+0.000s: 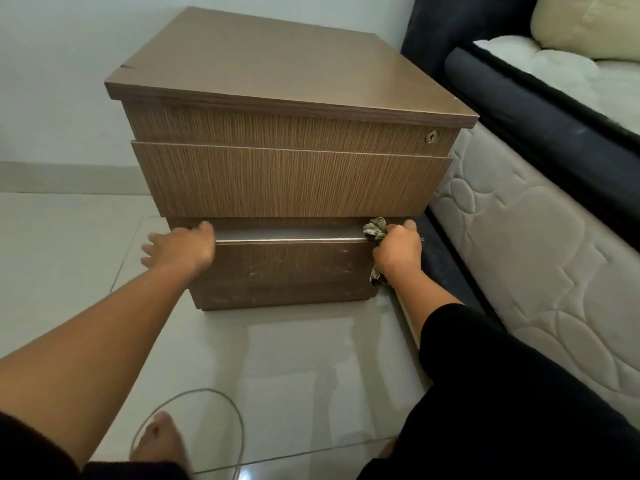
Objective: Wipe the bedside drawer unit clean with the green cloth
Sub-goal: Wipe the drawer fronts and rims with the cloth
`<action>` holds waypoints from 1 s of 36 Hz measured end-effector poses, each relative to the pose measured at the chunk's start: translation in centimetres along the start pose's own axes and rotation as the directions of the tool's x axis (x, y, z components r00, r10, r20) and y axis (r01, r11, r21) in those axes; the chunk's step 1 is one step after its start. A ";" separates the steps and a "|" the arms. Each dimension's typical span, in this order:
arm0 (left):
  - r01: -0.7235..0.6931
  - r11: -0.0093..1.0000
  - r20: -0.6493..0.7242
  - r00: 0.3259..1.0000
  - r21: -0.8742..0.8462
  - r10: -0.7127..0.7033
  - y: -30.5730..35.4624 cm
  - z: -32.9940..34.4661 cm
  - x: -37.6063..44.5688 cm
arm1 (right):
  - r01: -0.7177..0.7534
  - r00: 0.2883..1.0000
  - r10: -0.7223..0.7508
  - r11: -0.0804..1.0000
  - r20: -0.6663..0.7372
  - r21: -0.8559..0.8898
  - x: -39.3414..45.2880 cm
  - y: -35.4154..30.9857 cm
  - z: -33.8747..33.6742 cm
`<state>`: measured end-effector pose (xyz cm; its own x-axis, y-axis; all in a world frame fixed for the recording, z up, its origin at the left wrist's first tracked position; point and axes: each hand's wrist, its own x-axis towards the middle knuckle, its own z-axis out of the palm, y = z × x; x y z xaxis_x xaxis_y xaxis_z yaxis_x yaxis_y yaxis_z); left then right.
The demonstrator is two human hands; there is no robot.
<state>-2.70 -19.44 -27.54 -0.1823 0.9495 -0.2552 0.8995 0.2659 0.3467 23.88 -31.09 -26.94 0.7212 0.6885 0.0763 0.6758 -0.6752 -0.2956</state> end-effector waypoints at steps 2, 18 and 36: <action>0.012 0.992 -0.009 1.000 -0.125 -0.014 -0.4 -0.5 0.2 | 0.026 1.000 -0.026 1.000 0.013 0.017 -0.6 -1.1 0.3; 0.055 0.796 -0.010 0.997 -0.603 -0.077 -3.3 -2.3 -0.6 | 0.250 0.961 -0.252 0.968 0.114 0.036 -6.3 -12.1 2.9; 0.227 0.294 0.283 0.946 -0.928 0.161 -7.7 -3.3 1.2 | 0.516 0.837 -0.530 0.847 0.137 0.127 -12.5 -22.9 6.1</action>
<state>-11.15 -19.79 -27.56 0.0845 0.8937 -0.4407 -0.1454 0.4486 0.8818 -1.50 -22.62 -26.95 0.2248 0.9703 0.0897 0.9253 -0.1838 -0.3316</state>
